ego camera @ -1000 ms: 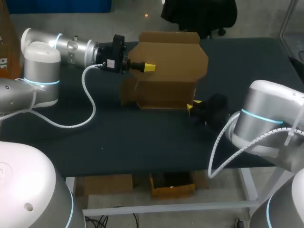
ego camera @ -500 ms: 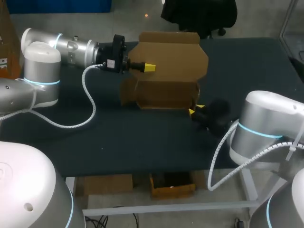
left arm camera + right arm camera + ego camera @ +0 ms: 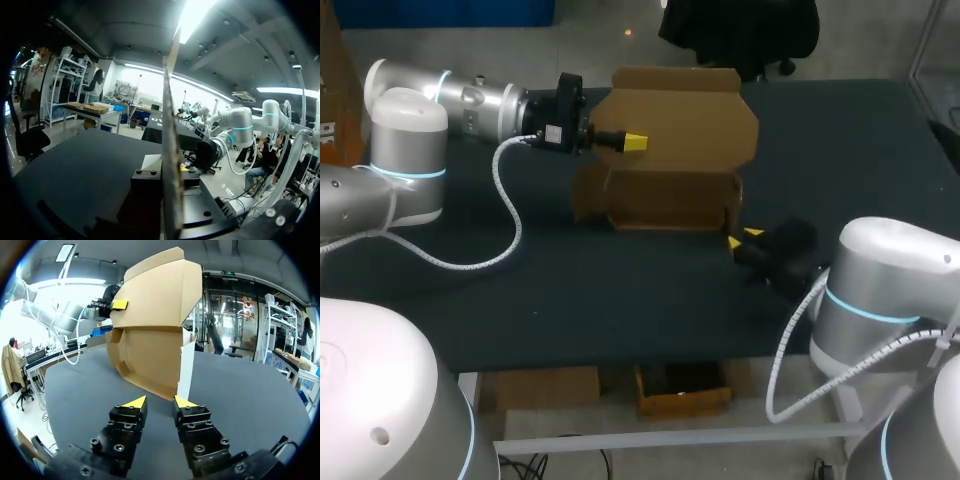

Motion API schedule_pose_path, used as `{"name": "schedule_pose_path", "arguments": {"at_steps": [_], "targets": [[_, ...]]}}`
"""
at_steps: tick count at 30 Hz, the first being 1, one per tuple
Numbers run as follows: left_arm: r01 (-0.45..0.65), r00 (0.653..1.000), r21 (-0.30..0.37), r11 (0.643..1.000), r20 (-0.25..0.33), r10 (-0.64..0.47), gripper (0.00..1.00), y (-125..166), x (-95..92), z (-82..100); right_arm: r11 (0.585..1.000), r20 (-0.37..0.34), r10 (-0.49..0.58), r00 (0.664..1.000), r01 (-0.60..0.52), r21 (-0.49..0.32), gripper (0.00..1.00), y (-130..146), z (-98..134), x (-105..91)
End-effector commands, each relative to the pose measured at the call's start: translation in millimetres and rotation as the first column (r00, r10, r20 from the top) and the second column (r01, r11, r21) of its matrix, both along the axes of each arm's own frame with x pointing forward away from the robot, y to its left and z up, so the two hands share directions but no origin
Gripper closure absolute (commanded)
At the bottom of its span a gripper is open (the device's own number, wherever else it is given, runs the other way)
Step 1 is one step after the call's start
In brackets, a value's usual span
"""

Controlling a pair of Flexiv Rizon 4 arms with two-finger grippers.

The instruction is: Assemble the packaging by folding the flat box into shape, placing the metal phone stand inside, and closing the box properly

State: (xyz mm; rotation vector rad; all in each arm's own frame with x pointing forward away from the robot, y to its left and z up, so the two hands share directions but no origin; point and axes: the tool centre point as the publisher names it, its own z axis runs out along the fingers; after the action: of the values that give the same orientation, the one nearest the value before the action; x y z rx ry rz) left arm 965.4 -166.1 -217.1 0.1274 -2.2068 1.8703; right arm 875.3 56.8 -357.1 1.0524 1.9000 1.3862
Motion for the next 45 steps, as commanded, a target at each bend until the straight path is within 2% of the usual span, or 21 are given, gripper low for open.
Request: {"name": "schedule_pose_path", "arguments": {"at_steps": [1,7,16,26,36,45], "targets": [[0.005,1.0,-0.001,1.0,-0.002,-0.005,1.0,-0.6,1.3,-2.7,1.0,-0.007,0.015,1.0,-0.015,0.002,0.69,-6.6,1.8,-3.5],[0.005,1.0,-0.001,1.0,-0.002,-0.005,1.0,-0.6,1.3,-2.7,0.999,-0.043,0.03,0.999,-0.031,-0.011,0.67,-13.3,2.9,-5.2],[0.005,1.0,-0.001,1.0,-0.002,-0.005,1.0,-0.6,1.3,-2.7,0.999,-0.052,0.044,0.998,-0.044,-0.013,0.67,-27.4,9.9,-7.5],[0.005,1.0,-0.001,1.0,-0.002,-0.005,1.0,-0.6,1.3,-2.7,0.996,-0.067,0.087,0.994,-0.088,-0.021,0.67,-28.3,12.1,-5.2],[0.005,1.0,-0.001,1.0,-0.002,-0.005,1.0,-0.6,1.3,-2.7,0.991,-0.073,0.13,0.989,-0.132,-0.025,0.67,-39.5,22.9,-11.5],[0.005,1.0,-0.001,1.0,-0.002,-0.005,1.0,-0.6,1.3,-2.7,0.986,-0.091,0.153,0.984,-0.158,-0.057,0.67,-29.2,25.9,-11.8]]}}
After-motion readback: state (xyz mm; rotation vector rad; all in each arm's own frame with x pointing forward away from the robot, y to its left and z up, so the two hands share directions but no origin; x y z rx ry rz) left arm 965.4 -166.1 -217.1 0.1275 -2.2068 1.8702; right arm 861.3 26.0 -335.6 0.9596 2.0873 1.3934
